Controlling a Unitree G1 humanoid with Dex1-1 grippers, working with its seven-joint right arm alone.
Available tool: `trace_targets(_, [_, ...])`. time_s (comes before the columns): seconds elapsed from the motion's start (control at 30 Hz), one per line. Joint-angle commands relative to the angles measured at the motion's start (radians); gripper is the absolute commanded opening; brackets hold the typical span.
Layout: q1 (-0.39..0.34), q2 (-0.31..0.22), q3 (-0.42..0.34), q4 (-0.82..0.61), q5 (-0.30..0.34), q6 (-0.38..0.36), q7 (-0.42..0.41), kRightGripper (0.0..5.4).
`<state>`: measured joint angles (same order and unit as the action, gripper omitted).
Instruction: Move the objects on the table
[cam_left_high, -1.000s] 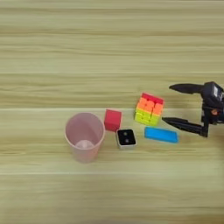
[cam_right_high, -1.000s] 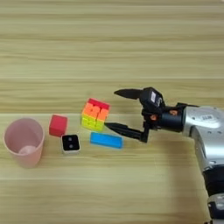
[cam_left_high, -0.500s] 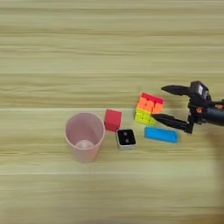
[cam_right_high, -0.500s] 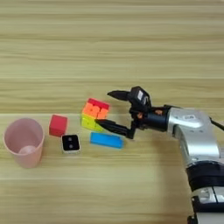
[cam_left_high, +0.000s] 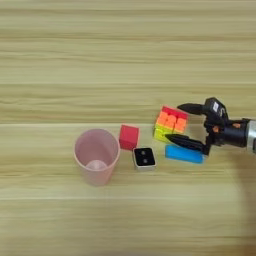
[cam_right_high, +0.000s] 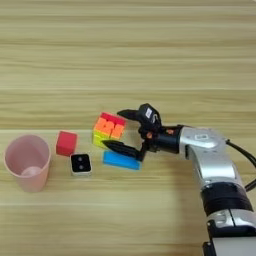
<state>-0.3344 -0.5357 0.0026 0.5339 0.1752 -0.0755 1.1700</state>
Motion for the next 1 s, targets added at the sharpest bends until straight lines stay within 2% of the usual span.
trace_targets(0.03, [-0.089, -0.017, -0.014, -0.003, -0.008, -0.031, -0.039, 5.37])
trace_targets(0.3, [-0.093, -0.011, -0.011, 0.016, -0.011, -0.048, -0.026, 5.37])
trace_targets(0.8, [-0.087, -0.010, -0.008, 0.016, -0.016, -0.071, -0.008, 3.33])
trace_targets(1.0, [-0.088, -0.004, -0.012, 0.001, -0.011, -0.068, -0.011, 3.32])
